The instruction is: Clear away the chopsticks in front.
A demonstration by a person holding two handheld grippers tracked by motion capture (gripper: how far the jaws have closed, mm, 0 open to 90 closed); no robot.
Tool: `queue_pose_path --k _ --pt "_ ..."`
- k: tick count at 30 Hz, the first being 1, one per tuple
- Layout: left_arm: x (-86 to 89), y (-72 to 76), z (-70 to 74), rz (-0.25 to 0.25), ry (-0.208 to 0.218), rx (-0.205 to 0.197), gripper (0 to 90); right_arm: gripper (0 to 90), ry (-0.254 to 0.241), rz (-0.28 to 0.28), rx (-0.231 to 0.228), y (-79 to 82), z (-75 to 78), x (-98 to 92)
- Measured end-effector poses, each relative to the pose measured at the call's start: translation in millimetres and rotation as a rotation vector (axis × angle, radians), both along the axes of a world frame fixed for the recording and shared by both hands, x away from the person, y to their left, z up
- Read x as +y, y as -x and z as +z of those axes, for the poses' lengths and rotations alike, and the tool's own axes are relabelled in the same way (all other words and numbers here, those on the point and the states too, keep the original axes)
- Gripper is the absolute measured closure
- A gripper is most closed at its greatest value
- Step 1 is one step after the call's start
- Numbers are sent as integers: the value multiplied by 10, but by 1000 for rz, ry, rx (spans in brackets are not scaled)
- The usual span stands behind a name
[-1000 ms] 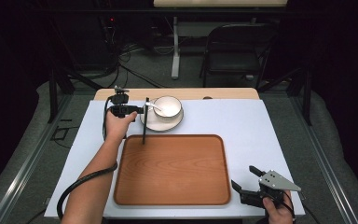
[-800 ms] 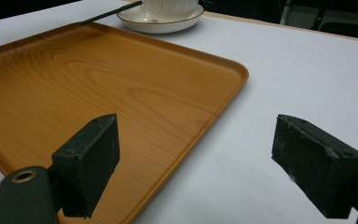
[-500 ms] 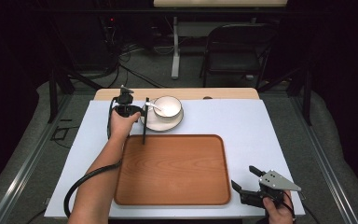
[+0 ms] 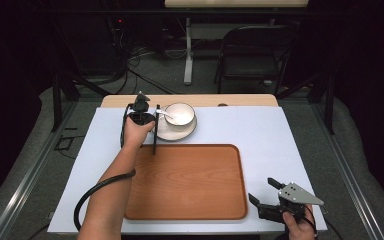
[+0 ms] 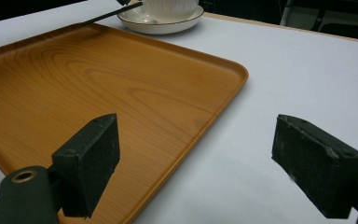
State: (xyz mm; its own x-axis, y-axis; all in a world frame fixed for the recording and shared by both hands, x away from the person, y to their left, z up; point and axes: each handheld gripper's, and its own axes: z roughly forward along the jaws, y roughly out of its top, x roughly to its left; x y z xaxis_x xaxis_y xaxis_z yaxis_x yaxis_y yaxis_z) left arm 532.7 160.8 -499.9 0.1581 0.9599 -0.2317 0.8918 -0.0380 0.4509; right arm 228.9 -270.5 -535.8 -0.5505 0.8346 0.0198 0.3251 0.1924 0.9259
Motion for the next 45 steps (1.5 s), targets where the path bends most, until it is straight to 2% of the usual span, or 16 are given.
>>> queue_pose_path --k 7,13,22,30,35,38,45 --pt "5 -27 -3 6 -7 13 797 146 -3 -1 -1 6 2 -4" --pt "8 -59 -13 8 11 45 810 146 0 -1 -2 6 2 -5" --pt "10 -108 -37 21 15 66 823 146 0 -1 -5 8 2 -7" --pt "13 -161 -60 53 32 127 849 146 0 0 -6 9 2 -7" --pt "17 -167 -56 67 40 134 859 146 0 1 -5 8 2 -8" --pt "39 -157 -38 77 46 125 859 146 -1 0 -7 8 2 -9" --pt "136 -61 99 88 64 110 859 146 -7 -2 2 5 1 -9"
